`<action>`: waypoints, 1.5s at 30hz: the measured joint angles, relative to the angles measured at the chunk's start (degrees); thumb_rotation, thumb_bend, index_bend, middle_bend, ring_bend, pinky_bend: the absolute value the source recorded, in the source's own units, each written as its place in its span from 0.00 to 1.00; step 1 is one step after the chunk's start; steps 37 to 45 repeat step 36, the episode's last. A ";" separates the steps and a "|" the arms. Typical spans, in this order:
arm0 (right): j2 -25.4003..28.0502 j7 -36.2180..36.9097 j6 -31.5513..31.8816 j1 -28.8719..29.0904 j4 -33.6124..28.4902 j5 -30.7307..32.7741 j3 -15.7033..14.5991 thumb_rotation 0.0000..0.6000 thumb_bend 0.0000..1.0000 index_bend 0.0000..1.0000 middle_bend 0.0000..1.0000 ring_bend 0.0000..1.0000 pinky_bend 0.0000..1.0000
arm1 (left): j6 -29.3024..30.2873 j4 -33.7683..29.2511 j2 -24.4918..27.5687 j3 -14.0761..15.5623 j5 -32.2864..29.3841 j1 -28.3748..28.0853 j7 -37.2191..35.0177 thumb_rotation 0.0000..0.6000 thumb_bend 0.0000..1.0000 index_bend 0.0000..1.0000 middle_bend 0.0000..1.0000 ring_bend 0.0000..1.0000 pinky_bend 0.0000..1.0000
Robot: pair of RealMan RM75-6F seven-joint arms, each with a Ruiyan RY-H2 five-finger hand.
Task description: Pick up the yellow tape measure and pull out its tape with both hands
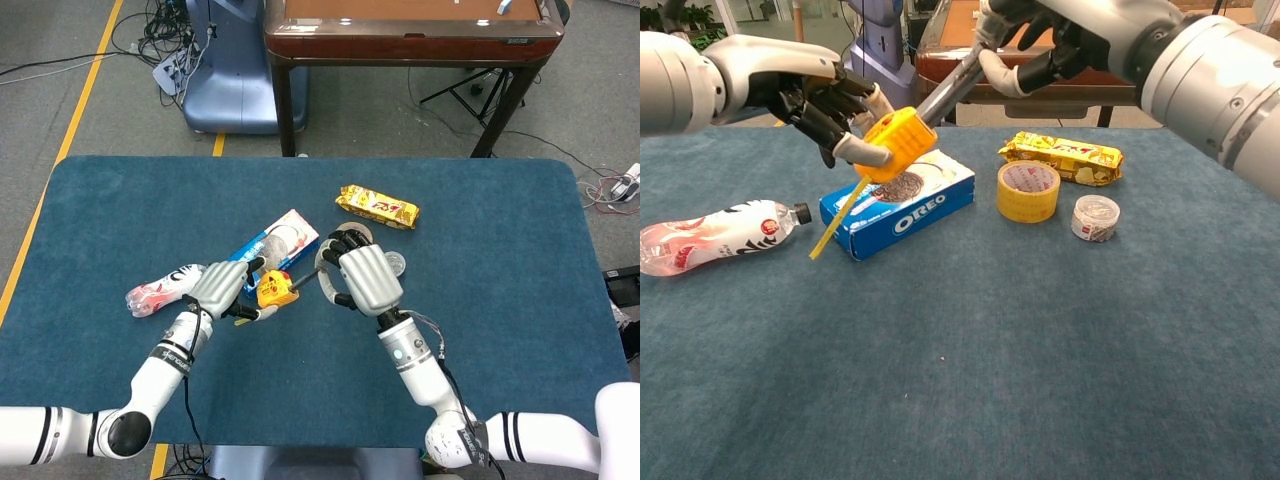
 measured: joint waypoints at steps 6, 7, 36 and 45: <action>3.36 2.61 0.20 -1.53 -1.08 -0.90 -0.33 1.00 0.74 0.63 0.45 0.28 0.21 | -2.29 2.39 0.20 1.40 1.49 0.91 -1.54 1.00 0.25 0.41 0.45 0.40 0.41; 4.13 3.36 0.26 -1.95 -1.38 -1.11 -0.42 1.00 0.74 0.63 0.45 0.28 0.21 | -2.80 2.82 0.21 1.64 1.76 1.08 -1.89 1.00 0.25 0.41 0.45 0.40 0.41; 28.30 22.93 5.75 -15.25 -6.45 -3.35 1.40 1.00 0.75 0.65 0.47 0.29 0.21 | -9.50 12.88 -0.24 7.96 12.23 7.93 -9.91 1.00 0.25 0.42 0.46 0.40 0.42; 28.30 22.93 5.75 -15.25 -6.45 -3.35 1.40 1.00 0.75 0.65 0.47 0.29 0.21 | -9.50 12.88 -0.24 7.96 12.23 7.93 -9.91 1.00 0.25 0.42 0.46 0.40 0.42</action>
